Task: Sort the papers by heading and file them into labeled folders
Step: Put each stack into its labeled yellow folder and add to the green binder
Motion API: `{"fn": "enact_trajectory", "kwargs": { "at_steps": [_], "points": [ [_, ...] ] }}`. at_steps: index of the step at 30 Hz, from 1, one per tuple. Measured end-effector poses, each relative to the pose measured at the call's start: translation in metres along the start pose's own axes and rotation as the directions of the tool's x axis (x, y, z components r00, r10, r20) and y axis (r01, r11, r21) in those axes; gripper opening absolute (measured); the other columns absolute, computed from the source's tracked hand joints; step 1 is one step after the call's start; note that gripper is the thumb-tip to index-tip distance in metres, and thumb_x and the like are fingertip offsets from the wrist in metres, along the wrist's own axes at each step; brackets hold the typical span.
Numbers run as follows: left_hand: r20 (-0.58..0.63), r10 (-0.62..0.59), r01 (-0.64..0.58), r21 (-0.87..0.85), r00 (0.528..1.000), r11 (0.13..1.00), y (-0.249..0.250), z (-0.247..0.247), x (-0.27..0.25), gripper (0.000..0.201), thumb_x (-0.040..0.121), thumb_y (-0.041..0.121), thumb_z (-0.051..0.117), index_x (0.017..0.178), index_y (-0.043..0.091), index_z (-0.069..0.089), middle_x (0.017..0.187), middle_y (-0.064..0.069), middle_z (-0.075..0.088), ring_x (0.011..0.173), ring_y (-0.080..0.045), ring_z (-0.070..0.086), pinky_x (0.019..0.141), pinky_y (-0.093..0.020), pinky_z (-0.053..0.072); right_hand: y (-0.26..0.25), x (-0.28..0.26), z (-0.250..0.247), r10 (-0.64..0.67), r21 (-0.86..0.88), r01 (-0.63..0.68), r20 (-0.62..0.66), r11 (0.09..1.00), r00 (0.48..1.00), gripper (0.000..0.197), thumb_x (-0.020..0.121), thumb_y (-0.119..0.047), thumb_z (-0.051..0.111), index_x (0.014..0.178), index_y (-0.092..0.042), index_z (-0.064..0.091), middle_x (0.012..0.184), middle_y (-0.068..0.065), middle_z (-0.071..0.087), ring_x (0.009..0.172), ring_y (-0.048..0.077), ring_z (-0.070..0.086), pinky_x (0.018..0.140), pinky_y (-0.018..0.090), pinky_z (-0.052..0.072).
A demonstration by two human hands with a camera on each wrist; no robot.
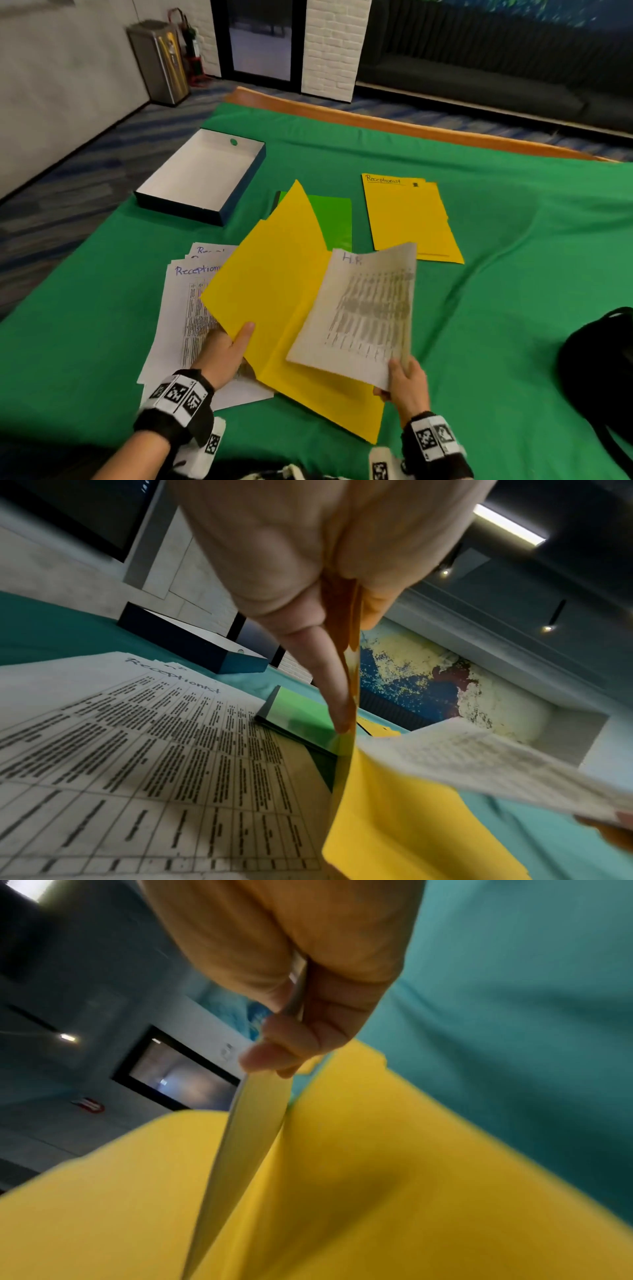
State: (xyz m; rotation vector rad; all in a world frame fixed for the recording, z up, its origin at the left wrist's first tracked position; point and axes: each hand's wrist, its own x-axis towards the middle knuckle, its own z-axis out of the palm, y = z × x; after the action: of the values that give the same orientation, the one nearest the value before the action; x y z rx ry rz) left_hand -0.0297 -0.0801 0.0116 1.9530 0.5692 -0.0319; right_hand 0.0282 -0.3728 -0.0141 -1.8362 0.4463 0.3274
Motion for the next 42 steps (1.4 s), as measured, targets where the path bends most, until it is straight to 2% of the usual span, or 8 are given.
{"fn": "enact_trajectory", "kwargs": {
  "at_steps": [7,12,18,22,25,28,34,42],
  "points": [
    [0.046,-0.021,0.022,-0.006,0.999,1.0,-0.007,0.003,-0.001,0.045,0.095,0.03,0.049,0.053,0.015,0.04,0.038,0.006,0.039,0.042,-0.015,0.038,0.063,-0.031,0.042,0.024,-0.006,0.017,0.122,-0.169,-0.087,0.209,0.982,0.97,0.029,0.094,-0.012,0.051,0.121,-0.017,0.043,0.104,0.006,0.061,0.067,0.03,0.07,0.051,0.039,0.058],
    [0.059,0.016,-0.012,-0.052,0.998,0.999,-0.016,0.004,-0.001,0.052,0.089,0.043,0.05,0.086,-0.007,0.062,0.086,-0.025,0.065,0.077,-0.035,0.062,0.076,-0.044,0.049,0.026,-0.003,0.005,0.125,-0.279,-0.027,0.342,0.96,0.931,0.025,0.087,-0.01,0.061,0.108,-0.02,0.053,0.119,0.007,0.063,0.095,0.018,0.063,0.07,0.032,0.058],
    [0.112,-0.018,0.022,-0.033,0.994,0.999,-0.017,-0.003,0.001,0.067,0.071,0.066,0.047,0.09,0.004,0.064,0.093,-0.023,0.066,0.082,-0.034,0.064,0.077,-0.047,0.052,0.024,0.033,0.013,0.176,0.041,-0.179,0.077,0.983,0.981,0.046,0.086,-0.022,0.065,0.126,-0.011,0.044,0.125,0.003,0.055,0.112,0.029,0.057,0.095,0.048,0.047],
    [0.208,0.061,-0.063,0.003,0.976,0.998,-0.002,0.0,-0.004,0.004,0.09,0.024,0.057,0.088,0.024,0.06,0.095,-0.001,0.068,0.085,-0.016,0.063,0.088,-0.04,0.051,0.015,0.045,0.02,0.133,0.03,-0.137,0.097,0.99,0.986,0.031,0.092,-0.005,0.051,0.123,-0.01,0.047,0.12,0.013,0.061,0.1,0.029,0.063,0.091,0.053,0.05],
    [0.509,0.129,-0.252,0.181,0.851,0.951,0.006,0.0,-0.006,0.052,0.068,0.041,0.078,0.113,0.045,0.051,0.116,0.035,0.05,0.104,0.016,0.047,0.096,-0.022,0.041,0.007,0.043,0.021,0.155,-0.014,-0.155,0.153,0.988,0.976,0.026,0.096,-0.013,0.046,0.121,-0.008,0.049,0.117,0.014,0.063,0.098,0.03,0.064,0.089,0.051,0.051],
    [0.639,0.076,-0.359,0.327,0.766,0.874,-0.002,0.005,0.014,0.087,0.049,0.063,0.073,0.128,0.049,0.04,0.144,0.026,0.024,0.13,0.003,0.027,0.11,-0.032,0.026,0.006,0.051,0.012,0.267,0.004,-0.27,0.128,0.963,0.955,0.042,0.099,-0.036,0.037,0.12,-0.004,0.052,0.121,0.014,0.06,0.105,0.035,0.059,0.086,0.05,0.05],
    [0.42,-0.086,-0.154,0.506,0.904,0.849,-0.014,0.04,0.051,0.07,0.091,0.04,0.054,0.145,0.011,0.022,0.149,-0.008,0.03,0.134,-0.021,0.036,0.11,-0.032,0.031,0.007,0.056,-0.001,0.332,0.147,-0.365,0.211,0.919,0.919,0.055,0.091,-0.061,0.035,0.101,-0.013,0.06,0.101,0.008,0.065,0.093,0.029,0.062,0.068,0.039,0.05],
    [0.328,-0.167,0.075,0.275,0.93,0.958,-0.015,0.064,0.077,0.075,0.074,0.036,0.076,0.136,0.014,0.04,0.136,-0.005,0.05,0.121,-0.024,0.051,0.101,-0.033,0.041,0.025,0.069,0.014,0.089,-0.176,-0.043,0.264,0.984,0.96,0.017,0.091,-0.012,0.057,0.108,-0.016,0.056,0.119,0.013,0.063,0.103,0.03,0.061,0.092,0.05,0.049]
  ]
}}
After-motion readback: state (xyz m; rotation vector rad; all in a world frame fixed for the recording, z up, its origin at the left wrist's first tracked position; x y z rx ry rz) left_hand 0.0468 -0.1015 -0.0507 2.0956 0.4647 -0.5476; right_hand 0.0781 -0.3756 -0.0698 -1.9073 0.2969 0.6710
